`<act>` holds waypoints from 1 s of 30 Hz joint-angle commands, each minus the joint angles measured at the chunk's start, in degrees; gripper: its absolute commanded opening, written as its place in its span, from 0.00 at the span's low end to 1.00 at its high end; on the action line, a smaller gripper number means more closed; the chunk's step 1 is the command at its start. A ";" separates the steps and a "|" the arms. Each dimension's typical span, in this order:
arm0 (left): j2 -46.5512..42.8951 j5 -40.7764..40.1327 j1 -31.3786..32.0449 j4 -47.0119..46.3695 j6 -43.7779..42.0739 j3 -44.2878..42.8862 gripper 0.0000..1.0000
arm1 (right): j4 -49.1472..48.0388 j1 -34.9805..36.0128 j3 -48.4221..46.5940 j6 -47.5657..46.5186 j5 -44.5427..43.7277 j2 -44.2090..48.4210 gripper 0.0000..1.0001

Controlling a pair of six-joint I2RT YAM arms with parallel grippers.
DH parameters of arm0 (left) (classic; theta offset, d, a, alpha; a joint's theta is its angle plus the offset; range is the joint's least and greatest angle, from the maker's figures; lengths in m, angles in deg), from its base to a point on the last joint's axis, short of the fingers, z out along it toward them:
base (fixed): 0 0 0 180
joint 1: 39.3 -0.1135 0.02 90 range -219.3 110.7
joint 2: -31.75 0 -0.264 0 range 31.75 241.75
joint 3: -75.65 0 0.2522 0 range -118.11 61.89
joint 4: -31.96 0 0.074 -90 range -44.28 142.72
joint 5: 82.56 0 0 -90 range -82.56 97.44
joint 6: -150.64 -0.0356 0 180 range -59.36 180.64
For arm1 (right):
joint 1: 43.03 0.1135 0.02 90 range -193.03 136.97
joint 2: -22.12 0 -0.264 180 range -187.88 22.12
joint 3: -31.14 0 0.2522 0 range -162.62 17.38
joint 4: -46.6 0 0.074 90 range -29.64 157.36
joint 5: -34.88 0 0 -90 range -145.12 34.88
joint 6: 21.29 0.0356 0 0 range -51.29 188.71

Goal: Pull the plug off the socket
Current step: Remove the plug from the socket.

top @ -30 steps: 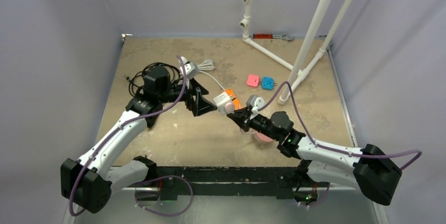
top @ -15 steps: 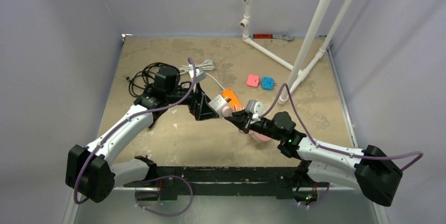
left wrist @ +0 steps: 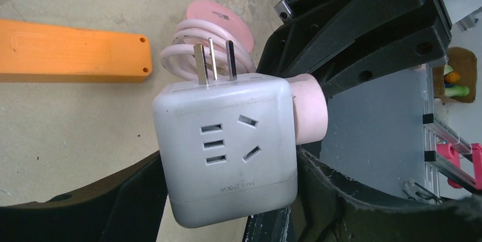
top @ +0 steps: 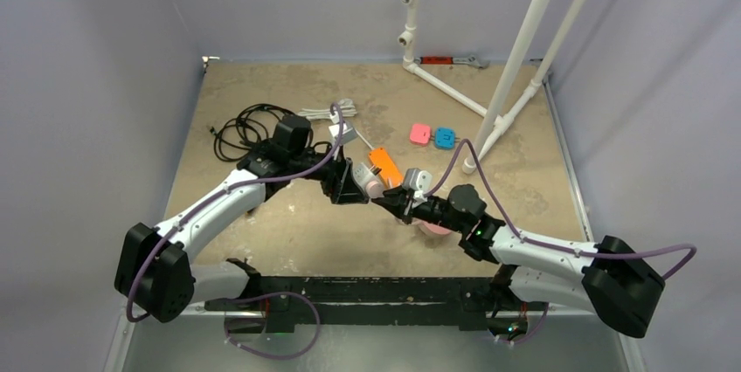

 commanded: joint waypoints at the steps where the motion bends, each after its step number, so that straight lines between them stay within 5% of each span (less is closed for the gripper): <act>1: 1.23 -0.16 0.68 0.45 -1.88 -2.59 0.69 | -5.18 0.08 -2.62 -1.49 1.01 0.75 0.00; 7: 1.61 -1.44 1.30 1.30 -2.50 -2.89 0.72 | -5.09 0.08 -2.68 -1.55 0.48 0.77 0.00; 15: 1.66 -0.69 2.78 0.98 -3.18 -2.78 0.11 | -4.61 0.08 -2.83 -0.88 -1.46 0.85 0.00; 17: 0.87 -2.33 2.91 0.47 -3.17 -2.55 0.00 | -3.19 0.08 -3.44 -0.56 -2.99 0.96 0.07; 23: 0.05 -12.06 1.61 0.55 -1.63 -2.32 0.00 | 5.99 0.08 -6.13 1.93 -8.63 2.58 0.51; 30: 2.25 -14.22 0.13 1.39 -0.11 -2.57 0.00 | 15.79 0.06 -7.55 7.79 -13.72 4.72 0.61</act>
